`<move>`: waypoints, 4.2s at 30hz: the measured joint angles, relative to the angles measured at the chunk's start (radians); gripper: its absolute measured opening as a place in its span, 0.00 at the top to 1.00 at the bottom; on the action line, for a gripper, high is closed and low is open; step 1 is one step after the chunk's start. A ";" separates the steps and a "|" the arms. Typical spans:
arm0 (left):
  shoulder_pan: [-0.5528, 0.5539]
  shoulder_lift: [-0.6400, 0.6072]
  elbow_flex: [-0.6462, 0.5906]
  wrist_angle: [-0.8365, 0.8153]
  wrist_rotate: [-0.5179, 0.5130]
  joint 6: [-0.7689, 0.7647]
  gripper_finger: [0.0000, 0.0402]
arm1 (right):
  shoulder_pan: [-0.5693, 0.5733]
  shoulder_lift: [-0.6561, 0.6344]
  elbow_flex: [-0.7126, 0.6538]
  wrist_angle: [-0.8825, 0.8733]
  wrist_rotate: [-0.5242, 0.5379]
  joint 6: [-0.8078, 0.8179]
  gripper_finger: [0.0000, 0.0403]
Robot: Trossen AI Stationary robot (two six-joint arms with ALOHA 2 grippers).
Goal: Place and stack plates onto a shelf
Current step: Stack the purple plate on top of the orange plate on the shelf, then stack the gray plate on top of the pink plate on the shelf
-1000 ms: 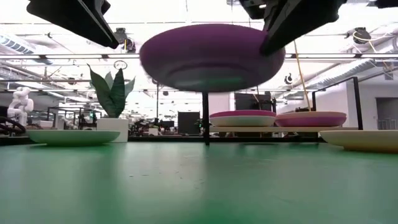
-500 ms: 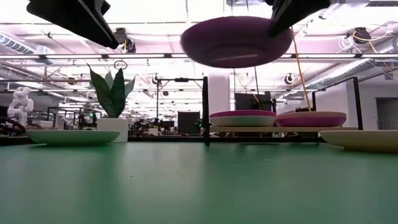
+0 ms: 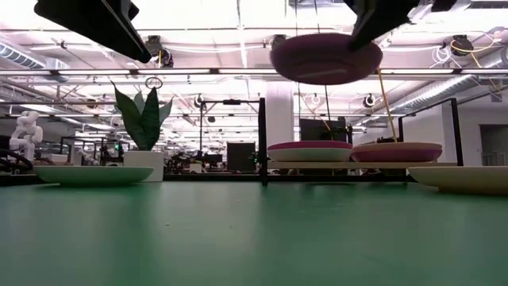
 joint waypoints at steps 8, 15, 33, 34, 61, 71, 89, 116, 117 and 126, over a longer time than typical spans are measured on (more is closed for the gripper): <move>0.000 0.000 0.000 0.000 -0.008 0.000 0.72 | -0.186 -0.090 -0.092 0.002 -0.001 -0.026 1.00; 0.000 0.000 0.000 0.000 -0.009 -0.004 0.72 | -0.354 -0.123 -0.206 0.061 -0.005 -0.075 0.99; 0.000 0.000 0.000 0.000 -0.010 -0.027 0.72 | -0.649 -0.131 -0.313 0.130 -0.084 -0.082 0.99; 0.000 0.000 0.000 0.000 -0.010 -0.028 0.72 | -0.657 -0.132 -0.316 0.130 -0.084 -0.072 0.99; 0.000 0.000 0.000 0.000 -0.010 -0.020 0.72 | -0.765 -0.132 -0.364 0.094 -0.083 -0.002 0.99; 0.000 0.000 0.000 0.000 -0.010 -0.025 0.72 | -0.765 -0.132 -0.364 0.053 -0.084 0.027 0.99; 0.000 0.000 0.000 0.000 -0.010 -0.033 0.72 | -0.765 -0.132 -0.364 0.045 -0.083 0.047 0.92; 0.000 0.000 0.000 0.000 0.009 -0.127 0.72 | -0.688 -0.311 -0.363 0.053 -0.178 0.126 0.63; 0.000 0.000 0.000 0.000 0.021 -0.141 0.72 | -0.672 -0.325 -0.363 0.053 -0.210 0.144 0.63; -0.064 0.000 0.000 -0.001 0.112 -0.283 0.72 | -0.434 -0.364 -0.363 0.117 -0.320 0.300 0.63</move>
